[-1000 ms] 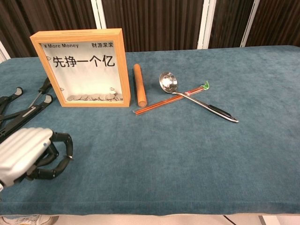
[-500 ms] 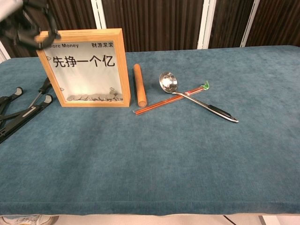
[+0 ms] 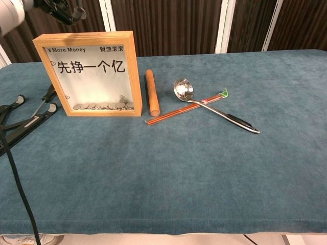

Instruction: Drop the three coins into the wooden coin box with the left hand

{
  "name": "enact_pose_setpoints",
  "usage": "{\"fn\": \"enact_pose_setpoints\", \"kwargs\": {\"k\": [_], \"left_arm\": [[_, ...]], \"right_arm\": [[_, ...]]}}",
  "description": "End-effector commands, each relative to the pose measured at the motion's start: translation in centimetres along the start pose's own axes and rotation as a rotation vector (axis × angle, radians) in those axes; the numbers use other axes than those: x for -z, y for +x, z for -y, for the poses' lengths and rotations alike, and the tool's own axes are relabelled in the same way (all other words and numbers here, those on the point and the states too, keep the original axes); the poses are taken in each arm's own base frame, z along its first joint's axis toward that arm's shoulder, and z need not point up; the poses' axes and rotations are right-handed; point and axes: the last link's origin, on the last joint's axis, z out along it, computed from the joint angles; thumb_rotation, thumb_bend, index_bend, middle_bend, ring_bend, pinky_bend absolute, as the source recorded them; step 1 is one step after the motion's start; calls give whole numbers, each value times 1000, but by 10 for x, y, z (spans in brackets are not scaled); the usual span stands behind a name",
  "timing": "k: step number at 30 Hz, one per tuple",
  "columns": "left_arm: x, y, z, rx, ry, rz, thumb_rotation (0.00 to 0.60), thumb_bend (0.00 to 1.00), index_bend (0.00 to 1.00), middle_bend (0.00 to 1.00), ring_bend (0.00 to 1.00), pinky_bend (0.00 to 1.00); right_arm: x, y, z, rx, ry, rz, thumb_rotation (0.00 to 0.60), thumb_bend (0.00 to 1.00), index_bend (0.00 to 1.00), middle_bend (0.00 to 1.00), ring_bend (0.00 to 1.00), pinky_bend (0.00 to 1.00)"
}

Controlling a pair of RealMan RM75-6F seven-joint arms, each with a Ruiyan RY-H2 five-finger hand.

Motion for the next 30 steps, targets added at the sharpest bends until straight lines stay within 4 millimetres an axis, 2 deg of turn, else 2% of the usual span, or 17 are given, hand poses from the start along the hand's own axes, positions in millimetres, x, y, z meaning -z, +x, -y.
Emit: {"fn": "enact_pose_setpoints", "kwargs": {"k": [1,7,24,30], "left_arm": [[-2,-10,-2,-24,-4,9,600,448,684,1000,1000,1000],[-5,-18,2,-38,3,16,600,449,684,1000,1000,1000],[-6,-27,3,-49,6,33,600,449,679,1000,1000,1000],[-5,-28,4,-58,4,35,600,448,645,1000,1000,1000]], "right_arm": [[0,1,-1,-1,-5,-4,600,208,0,0,0,0],[1,1,-2,-2,-9,-6,600,207,0,0,0,0],[1,1,-2,-2,-13,-8,600,208,0,0,0,0],[2,2,-3,-3,-14,-11,600,208,0,0,0,0]]}}
